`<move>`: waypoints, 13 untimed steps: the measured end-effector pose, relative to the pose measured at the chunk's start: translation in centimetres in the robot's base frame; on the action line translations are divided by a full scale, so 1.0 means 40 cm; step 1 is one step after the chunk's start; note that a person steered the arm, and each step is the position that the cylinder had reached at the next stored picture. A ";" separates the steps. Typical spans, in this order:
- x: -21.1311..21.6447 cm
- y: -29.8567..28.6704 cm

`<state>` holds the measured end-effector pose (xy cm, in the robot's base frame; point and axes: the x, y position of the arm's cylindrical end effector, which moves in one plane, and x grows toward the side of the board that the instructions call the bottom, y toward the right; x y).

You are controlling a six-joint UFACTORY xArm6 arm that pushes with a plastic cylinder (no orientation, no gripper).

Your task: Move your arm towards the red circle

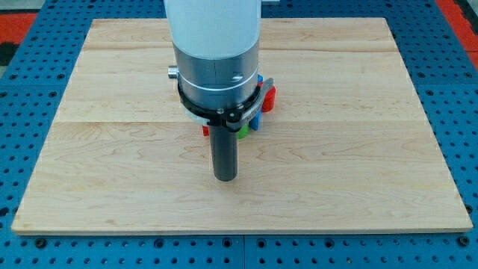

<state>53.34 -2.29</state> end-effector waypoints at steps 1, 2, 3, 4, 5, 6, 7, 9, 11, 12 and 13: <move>-0.018 0.000; -0.018 0.000; -0.018 0.006; -0.019 0.014; -0.044 0.050; -0.044 0.056; -0.044 0.089; -0.090 0.113; -0.093 0.195; -0.093 0.185; -0.117 0.201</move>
<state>48.65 5.75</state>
